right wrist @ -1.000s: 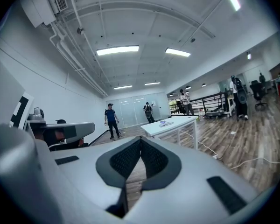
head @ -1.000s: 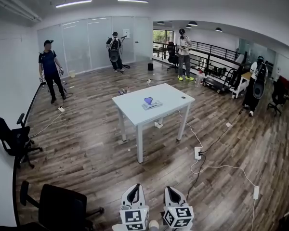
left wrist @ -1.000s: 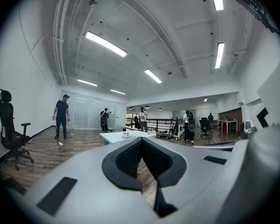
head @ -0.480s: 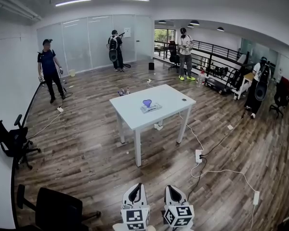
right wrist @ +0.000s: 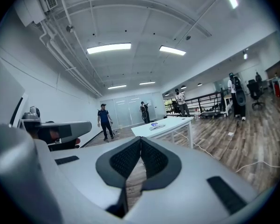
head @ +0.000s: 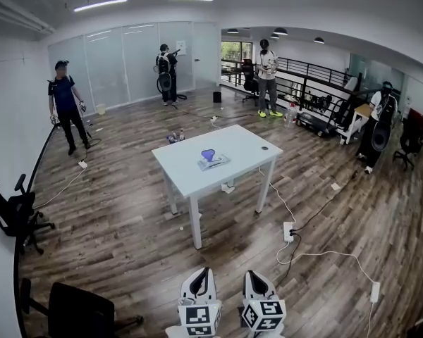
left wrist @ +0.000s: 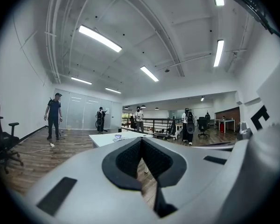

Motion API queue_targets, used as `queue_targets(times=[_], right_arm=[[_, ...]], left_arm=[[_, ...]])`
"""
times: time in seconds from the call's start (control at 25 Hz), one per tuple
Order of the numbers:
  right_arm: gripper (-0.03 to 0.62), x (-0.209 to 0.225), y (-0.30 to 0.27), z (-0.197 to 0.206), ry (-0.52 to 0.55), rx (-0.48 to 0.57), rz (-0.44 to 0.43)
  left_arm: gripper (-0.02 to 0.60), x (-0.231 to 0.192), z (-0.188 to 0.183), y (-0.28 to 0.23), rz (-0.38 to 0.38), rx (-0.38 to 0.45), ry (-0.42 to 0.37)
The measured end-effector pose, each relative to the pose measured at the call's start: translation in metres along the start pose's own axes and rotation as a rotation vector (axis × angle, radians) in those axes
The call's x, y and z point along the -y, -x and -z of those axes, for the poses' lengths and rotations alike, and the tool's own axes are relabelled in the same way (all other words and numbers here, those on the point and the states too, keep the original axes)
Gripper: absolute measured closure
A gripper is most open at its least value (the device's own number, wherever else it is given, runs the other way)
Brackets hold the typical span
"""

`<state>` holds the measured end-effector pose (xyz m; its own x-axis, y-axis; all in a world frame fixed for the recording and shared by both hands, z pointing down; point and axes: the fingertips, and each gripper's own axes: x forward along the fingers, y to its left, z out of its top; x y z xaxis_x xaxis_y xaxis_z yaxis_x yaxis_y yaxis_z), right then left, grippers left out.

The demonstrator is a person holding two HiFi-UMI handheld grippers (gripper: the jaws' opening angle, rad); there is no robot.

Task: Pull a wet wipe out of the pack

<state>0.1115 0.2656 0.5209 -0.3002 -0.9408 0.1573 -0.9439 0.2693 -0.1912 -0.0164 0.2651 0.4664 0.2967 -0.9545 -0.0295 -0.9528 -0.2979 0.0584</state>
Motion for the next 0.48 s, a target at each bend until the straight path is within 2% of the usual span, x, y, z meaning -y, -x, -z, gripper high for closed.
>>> queue_targets(times=[0.48], right_arm=[[0.585, 0.028, -0.024, 0.006, -0.019, -0.034, 0.015]], left_arm=[[0.572, 0.007, 0.011, -0.037, 0.013, -0.031, -0.001]])
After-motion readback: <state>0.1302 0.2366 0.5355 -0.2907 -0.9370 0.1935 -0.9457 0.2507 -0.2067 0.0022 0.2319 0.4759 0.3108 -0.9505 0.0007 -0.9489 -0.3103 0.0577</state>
